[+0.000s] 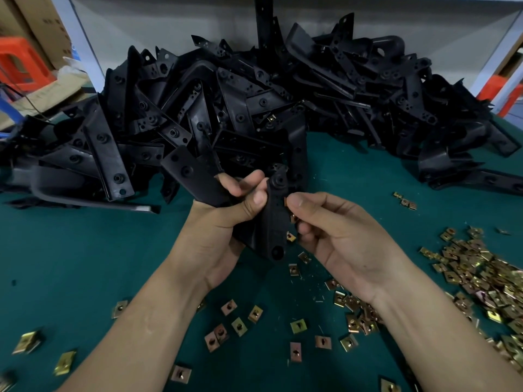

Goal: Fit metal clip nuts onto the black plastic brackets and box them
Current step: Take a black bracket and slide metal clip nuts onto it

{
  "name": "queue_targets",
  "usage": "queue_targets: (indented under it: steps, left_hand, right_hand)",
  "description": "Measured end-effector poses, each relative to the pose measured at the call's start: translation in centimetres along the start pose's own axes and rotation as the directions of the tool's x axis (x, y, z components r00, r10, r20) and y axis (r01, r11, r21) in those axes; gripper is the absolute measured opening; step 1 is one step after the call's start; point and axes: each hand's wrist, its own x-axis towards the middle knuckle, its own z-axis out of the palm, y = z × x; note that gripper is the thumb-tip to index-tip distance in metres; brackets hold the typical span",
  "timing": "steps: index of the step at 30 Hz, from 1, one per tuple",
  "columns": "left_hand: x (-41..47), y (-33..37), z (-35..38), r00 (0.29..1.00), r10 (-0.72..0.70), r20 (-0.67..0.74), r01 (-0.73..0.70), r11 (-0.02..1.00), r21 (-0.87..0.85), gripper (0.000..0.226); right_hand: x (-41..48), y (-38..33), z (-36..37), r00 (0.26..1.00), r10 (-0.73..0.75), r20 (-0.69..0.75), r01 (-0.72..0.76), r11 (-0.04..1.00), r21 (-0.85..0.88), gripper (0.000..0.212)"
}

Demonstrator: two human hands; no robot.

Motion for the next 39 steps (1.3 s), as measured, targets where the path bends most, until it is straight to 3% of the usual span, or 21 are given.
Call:
queue_targets:
  steps: [21,26,34,39]
  left_hand:
    - [-0.3,0.1,0.4,0.985,0.172,-0.029,-0.166,0.976,0.142,0.041]
    - [0.0,0.3,-0.1,0.994,0.089,-0.055,-0.089,0.996,0.007,0.042]
    - [0.1,0.8,-0.6,0.998,-0.059,-0.02,0.057,0.992,-0.111,0.038]
    - [0.1,0.9,-0.1,0.993,-0.11,-0.046,0.103,0.985,-0.142,0.043]
  right_hand:
    - [0.1,0.2,-0.8,0.996,0.043,0.082,-0.034,0.995,-0.099,0.039]
    - [0.1,0.0,-0.7,0.985,0.007,0.172,0.009,0.996,-0.092,0.045]
    - [0.4,0.2,-0.9,0.994,-0.067,0.087,0.072,0.996,-0.055,0.023]
    - [0.3,0.2,-0.8,0.995,-0.063,0.082,0.071,0.993,-0.095,0.027]
